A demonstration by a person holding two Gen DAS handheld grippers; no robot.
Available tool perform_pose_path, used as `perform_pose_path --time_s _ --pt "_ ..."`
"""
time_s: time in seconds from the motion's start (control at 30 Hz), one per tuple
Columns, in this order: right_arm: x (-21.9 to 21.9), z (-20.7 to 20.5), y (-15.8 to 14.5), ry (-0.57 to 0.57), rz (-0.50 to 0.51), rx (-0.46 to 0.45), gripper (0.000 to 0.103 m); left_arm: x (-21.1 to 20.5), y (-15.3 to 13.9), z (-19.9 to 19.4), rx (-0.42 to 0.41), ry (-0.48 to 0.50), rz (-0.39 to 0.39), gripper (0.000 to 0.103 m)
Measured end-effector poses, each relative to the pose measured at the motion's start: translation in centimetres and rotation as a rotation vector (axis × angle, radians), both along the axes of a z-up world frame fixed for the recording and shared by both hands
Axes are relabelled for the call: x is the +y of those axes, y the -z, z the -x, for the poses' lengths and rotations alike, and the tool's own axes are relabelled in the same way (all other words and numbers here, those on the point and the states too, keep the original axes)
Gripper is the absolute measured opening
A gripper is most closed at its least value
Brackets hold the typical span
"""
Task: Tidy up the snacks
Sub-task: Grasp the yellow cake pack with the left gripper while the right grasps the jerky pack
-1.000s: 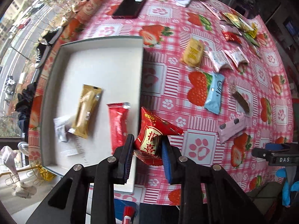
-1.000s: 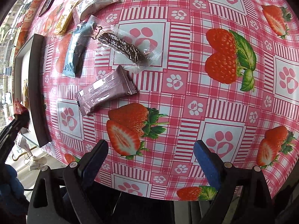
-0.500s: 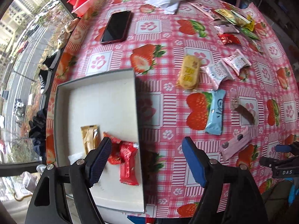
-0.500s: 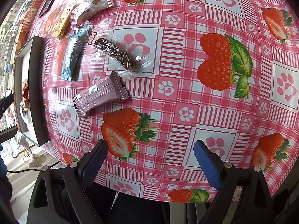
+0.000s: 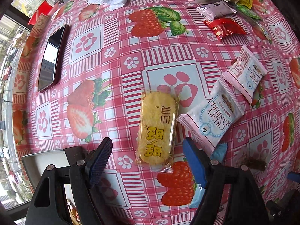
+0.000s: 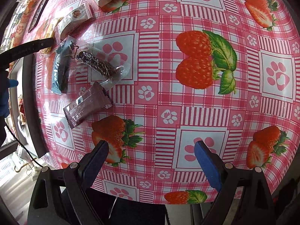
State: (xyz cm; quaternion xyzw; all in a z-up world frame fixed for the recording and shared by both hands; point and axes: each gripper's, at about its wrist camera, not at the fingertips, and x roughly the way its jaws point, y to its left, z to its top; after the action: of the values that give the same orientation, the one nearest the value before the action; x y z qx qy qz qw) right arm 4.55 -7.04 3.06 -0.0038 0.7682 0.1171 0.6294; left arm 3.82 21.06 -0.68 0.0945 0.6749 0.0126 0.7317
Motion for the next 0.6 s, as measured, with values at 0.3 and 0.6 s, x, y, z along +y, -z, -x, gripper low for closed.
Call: perform_pose_path --time_s 0.3,0.6 --pt "7.6 -5.1 -0.4 -0.229 0.068 -0.134 0.093 1.6 1.0 -1.5 -0.007 -0.037 0.093 0.088" --pt "12.1 -7.5 0.9 -0.326 0.100 -0.138 0.082 1.3 -0.2 -1.4 -0.025 -0.026 0.111 0.039"
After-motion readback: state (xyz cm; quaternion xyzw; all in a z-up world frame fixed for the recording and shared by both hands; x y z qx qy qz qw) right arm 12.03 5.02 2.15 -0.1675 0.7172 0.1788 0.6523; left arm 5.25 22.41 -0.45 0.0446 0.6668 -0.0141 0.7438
